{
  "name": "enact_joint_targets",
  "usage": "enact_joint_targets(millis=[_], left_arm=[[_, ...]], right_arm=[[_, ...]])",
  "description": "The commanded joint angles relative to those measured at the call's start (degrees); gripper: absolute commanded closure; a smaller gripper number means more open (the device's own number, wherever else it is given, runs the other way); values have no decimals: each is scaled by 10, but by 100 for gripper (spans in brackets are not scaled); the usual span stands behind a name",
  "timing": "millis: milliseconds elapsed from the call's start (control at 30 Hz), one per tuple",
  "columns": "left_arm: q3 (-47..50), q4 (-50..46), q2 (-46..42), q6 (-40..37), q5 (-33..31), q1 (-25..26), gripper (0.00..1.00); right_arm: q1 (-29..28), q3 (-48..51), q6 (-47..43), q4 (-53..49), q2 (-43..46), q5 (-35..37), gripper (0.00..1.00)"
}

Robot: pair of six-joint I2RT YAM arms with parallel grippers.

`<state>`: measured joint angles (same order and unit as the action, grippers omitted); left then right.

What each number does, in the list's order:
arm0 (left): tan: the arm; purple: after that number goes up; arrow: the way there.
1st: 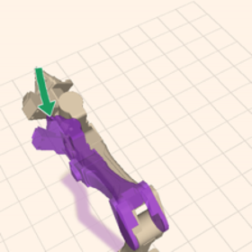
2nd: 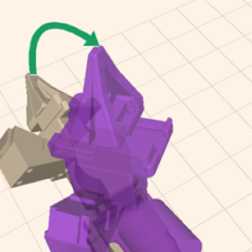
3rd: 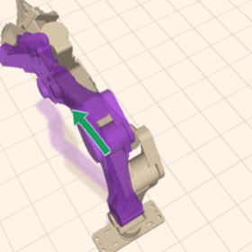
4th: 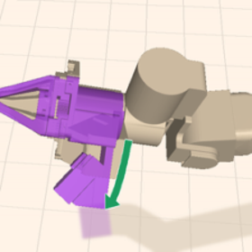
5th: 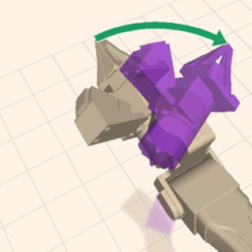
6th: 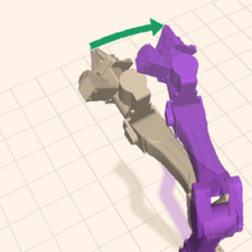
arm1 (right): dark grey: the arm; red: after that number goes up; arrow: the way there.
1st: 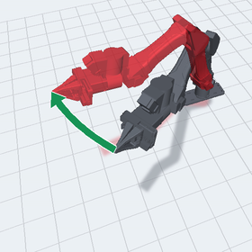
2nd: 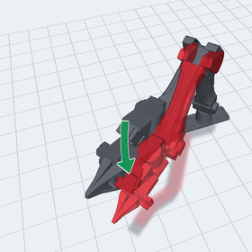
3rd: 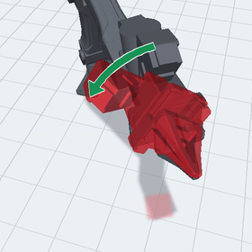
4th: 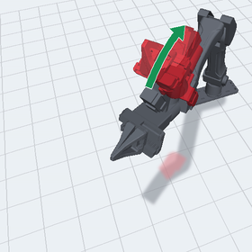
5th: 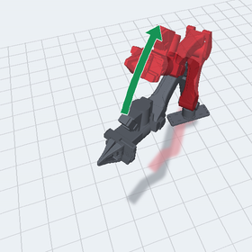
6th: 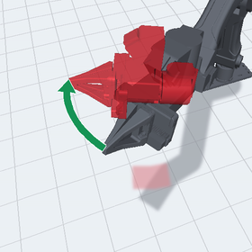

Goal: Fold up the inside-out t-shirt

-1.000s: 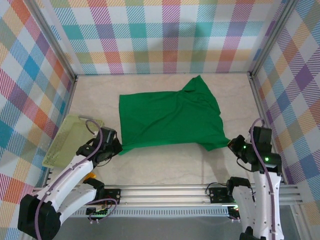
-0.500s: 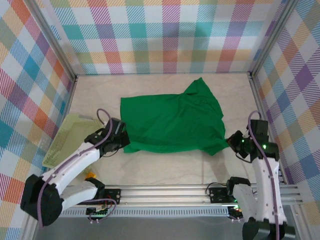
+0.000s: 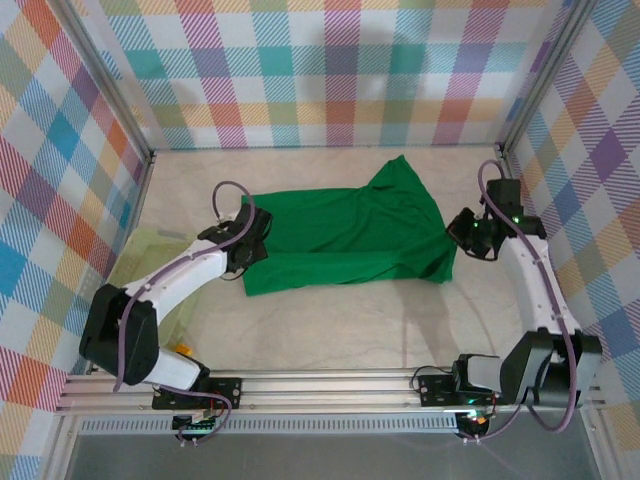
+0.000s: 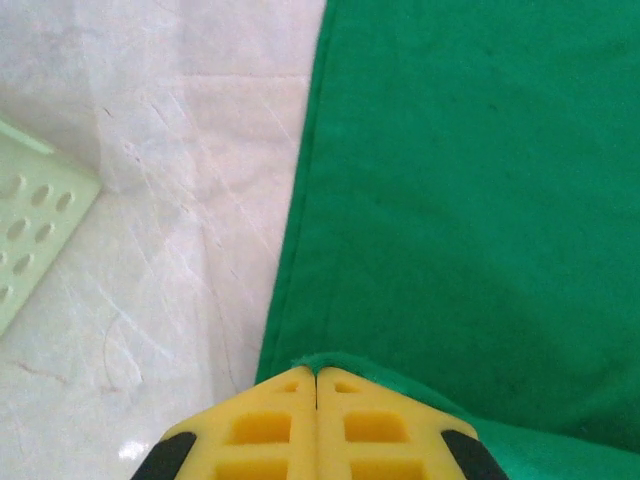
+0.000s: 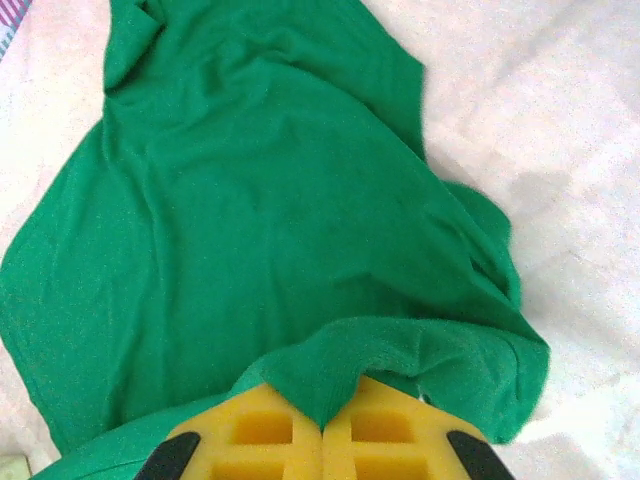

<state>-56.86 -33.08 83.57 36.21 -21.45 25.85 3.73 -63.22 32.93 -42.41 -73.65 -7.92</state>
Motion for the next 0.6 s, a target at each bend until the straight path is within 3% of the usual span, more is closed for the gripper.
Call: enact_joint_targets(millis=[0,433,533,567], left_arm=[[-30,-15,29,-13,-36,-16,100],[-67,-32,111,2,-55,-33,100],[-75,-50,127,10,-71,-35,98],[-80,-59,133,14,-77,-37,91]], right_arm=[[-17,-37,-9,28,-45,20,93],[-67,-135,-27,39,-206,44,82],[-69,-151,-42,33,-226,41,67],[-69,-159,-50,19,-229,51,59]])
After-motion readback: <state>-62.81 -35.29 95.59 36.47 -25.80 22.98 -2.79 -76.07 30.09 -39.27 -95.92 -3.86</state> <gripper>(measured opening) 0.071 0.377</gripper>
